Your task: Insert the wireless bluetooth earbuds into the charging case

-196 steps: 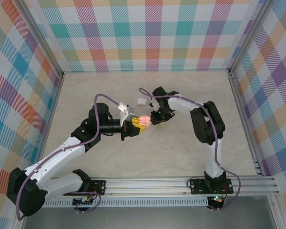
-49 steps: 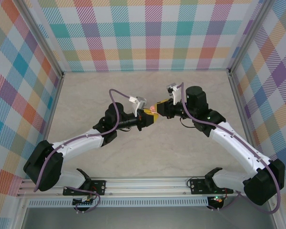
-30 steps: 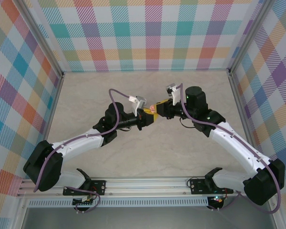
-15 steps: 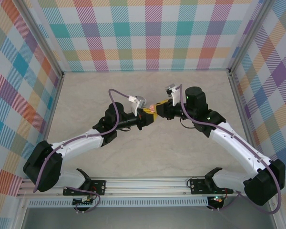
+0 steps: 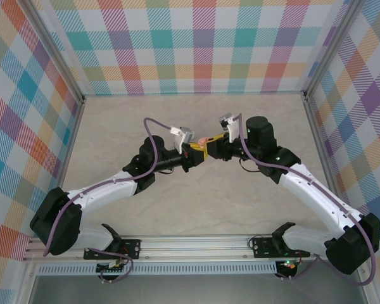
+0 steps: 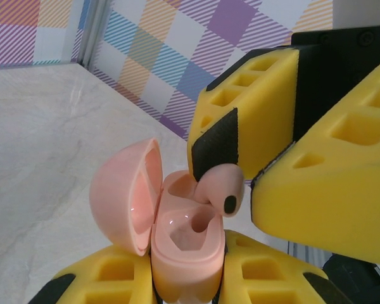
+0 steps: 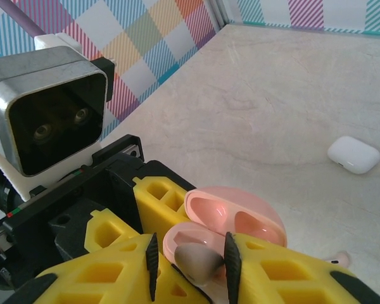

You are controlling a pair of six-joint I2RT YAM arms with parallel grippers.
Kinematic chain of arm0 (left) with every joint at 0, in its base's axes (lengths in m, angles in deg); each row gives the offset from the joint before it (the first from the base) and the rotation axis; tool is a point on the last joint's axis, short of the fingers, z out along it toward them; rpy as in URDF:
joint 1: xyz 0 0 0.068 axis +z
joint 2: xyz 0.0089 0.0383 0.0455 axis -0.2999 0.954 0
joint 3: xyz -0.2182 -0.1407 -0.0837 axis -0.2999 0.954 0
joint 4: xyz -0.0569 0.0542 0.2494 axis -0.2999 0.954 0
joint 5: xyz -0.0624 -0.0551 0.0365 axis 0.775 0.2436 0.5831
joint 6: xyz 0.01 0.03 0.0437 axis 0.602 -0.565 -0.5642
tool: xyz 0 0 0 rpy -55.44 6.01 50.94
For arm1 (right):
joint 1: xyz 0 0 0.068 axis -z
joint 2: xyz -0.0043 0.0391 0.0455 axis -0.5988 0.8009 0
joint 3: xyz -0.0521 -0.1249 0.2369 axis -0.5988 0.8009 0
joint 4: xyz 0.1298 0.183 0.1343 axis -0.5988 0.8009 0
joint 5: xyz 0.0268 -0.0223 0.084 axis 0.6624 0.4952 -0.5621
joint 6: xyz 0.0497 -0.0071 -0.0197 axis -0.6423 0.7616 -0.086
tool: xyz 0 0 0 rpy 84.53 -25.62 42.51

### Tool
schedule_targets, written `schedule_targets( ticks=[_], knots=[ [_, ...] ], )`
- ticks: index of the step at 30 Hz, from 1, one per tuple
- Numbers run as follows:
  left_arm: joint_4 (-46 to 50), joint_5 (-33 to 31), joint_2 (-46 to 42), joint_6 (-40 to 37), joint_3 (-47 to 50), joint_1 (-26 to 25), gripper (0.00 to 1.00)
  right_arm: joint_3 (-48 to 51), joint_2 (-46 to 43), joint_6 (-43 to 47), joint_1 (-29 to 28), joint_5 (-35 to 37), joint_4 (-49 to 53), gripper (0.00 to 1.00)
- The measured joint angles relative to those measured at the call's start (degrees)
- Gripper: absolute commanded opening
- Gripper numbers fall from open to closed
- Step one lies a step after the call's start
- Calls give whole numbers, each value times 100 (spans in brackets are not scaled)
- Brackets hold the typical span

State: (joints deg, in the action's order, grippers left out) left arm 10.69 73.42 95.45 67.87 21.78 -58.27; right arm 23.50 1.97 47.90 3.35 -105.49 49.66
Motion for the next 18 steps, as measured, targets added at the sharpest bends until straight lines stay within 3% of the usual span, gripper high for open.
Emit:
schedule_targets(
  ticks=[4,18],
  knots=[
    [103,-7,0,-7,-20,0,4,0,-2,79,0,144,92,45],
    [299,-50,-101,-173,-31,0,3,0,-190,203,0,822,597,48]
  ],
)
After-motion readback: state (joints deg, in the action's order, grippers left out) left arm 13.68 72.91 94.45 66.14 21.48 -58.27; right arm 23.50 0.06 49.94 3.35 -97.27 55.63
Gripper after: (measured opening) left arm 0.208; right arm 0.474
